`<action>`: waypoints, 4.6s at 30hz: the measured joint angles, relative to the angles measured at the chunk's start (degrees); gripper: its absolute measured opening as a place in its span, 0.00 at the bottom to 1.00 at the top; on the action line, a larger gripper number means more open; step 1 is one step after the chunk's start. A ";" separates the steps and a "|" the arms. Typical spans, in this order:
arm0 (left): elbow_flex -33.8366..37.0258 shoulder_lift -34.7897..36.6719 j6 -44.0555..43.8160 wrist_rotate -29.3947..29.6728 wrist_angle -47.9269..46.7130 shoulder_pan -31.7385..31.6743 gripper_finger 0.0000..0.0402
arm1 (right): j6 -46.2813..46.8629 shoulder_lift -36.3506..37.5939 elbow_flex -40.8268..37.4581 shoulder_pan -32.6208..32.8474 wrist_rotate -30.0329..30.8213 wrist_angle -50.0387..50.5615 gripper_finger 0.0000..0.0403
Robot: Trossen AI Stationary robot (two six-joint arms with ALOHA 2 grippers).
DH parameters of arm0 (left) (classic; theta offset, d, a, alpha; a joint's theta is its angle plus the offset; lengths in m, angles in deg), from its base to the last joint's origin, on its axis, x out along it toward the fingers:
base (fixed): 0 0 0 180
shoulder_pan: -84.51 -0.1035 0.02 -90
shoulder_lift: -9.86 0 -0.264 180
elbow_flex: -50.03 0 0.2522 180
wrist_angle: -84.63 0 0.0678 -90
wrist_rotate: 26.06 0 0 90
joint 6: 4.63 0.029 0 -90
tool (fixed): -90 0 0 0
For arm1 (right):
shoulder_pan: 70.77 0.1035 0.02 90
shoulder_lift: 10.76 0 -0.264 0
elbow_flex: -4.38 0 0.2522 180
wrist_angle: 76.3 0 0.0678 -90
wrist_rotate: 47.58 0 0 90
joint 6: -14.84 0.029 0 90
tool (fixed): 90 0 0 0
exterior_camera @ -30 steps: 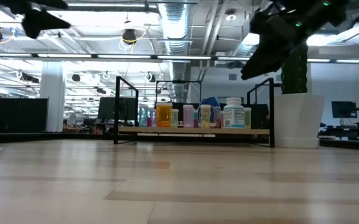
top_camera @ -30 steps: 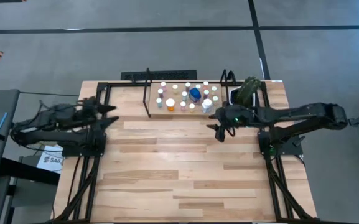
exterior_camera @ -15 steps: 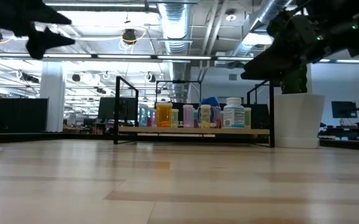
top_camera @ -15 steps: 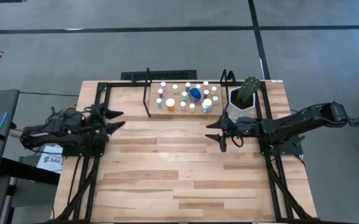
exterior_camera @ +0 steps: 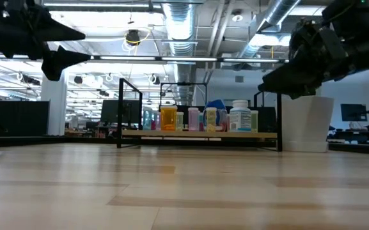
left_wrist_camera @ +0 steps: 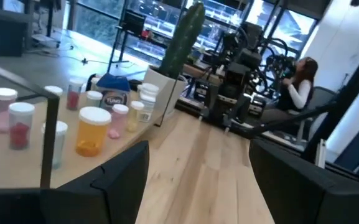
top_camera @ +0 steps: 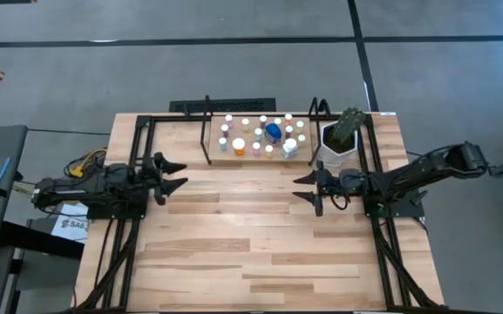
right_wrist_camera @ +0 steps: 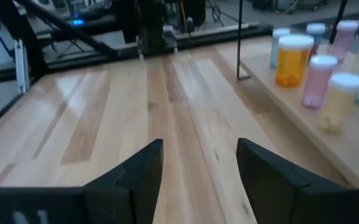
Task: Pick and place medicine bottles onto shelf by color
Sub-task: Return to Home position
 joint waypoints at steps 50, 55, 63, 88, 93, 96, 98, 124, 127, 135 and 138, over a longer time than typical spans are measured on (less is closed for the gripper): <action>5.78 -0.02 0.07 4.63 8.09 0.00 0.65 | 7.85 4.93 -4.12 -0.54 0.26 13.41 0.56; 5.78 -0.02 0.02 4.63 8.09 0.00 0.65 | 7.87 13.00 -4.12 -0.55 0.26 18.66 0.56; 5.82 -0.02 0.00 4.65 8.09 0.00 0.65 | 7.89 25.00 -4.12 -0.54 0.26 22.37 0.56; 5.82 0.00 0.00 4.71 8.08 0.00 0.65 | 7.99 50.97 -4.12 -0.56 0.24 23.17 0.56; 5.82 0.00 0.00 4.71 8.09 0.00 0.65 | 7.98 53.75 -4.12 -1.02 0.24 23.17 0.56; 5.82 0.00 0.00 4.71 8.07 -0.02 0.65 | 7.95 55.13 -4.12 -2.78 0.22 23.23 0.56; 5.82 0.02 0.00 4.68 8.09 -0.18 0.65 | 7.91 56.10 -4.12 -4.40 0.20 23.23 0.56; 5.82 0.04 0.00 4.53 8.09 -12.17 0.65 | 7.96 61.07 -4.10 -18.24 0.22 32.28 0.56; 5.84 0.04 0.00 4.49 8.07 -12.15 0.65 | 7.98 61.07 -4.10 -18.22 0.22 33.84 0.56; 5.84 0.04 0.00 4.49 8.07 -12.15 0.65 | 7.98 61.02 -4.10 -18.20 0.22 39.85 0.56; 5.83 0.02 0.00 4.49 8.08 -12.14 0.65 | 7.96 61.05 -4.10 -18.20 0.22 41.94 0.56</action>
